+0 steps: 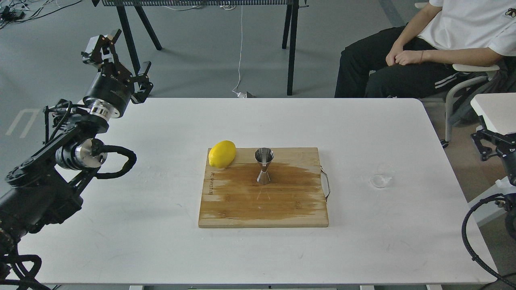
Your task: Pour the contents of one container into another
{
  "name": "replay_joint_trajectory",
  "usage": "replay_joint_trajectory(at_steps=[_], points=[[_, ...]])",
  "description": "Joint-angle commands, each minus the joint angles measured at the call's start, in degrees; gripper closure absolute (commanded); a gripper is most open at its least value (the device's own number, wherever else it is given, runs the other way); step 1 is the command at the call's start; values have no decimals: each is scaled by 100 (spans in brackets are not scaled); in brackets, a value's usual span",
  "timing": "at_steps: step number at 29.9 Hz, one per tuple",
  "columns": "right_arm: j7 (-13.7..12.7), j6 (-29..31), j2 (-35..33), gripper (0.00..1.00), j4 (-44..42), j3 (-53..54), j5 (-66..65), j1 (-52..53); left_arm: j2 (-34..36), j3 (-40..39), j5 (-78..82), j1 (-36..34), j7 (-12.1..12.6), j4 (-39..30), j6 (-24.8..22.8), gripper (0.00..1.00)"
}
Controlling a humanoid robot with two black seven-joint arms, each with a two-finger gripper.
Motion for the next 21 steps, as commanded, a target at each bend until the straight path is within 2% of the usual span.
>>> replay_joint_trajectory(at_steps=[1,3,7,14,17,21], points=[[43,0,154,0,671,140,29,-640,-11,-156,-671,-12,502,268,-487,0],[60,0,452,1,742,131,29,-887,-11,-165,-996,-12,776,357,-646,0],[8,-14,919,0,865,43,64,-1335,-11,-156,-1279,5,838,375,-717,0],[-63,-1813,1183,0,1349,-308,556,-1416,6,-156,-1279,32,803,375,-743,0],[-98,-2324,1236,0,1314,-352,601,-1301,50,-147,-1279,14,803,375,-752,0],[-326,-2755,1394,0,1270,-396,557,-1152,85,-147,-1270,5,803,392,-840,0]])
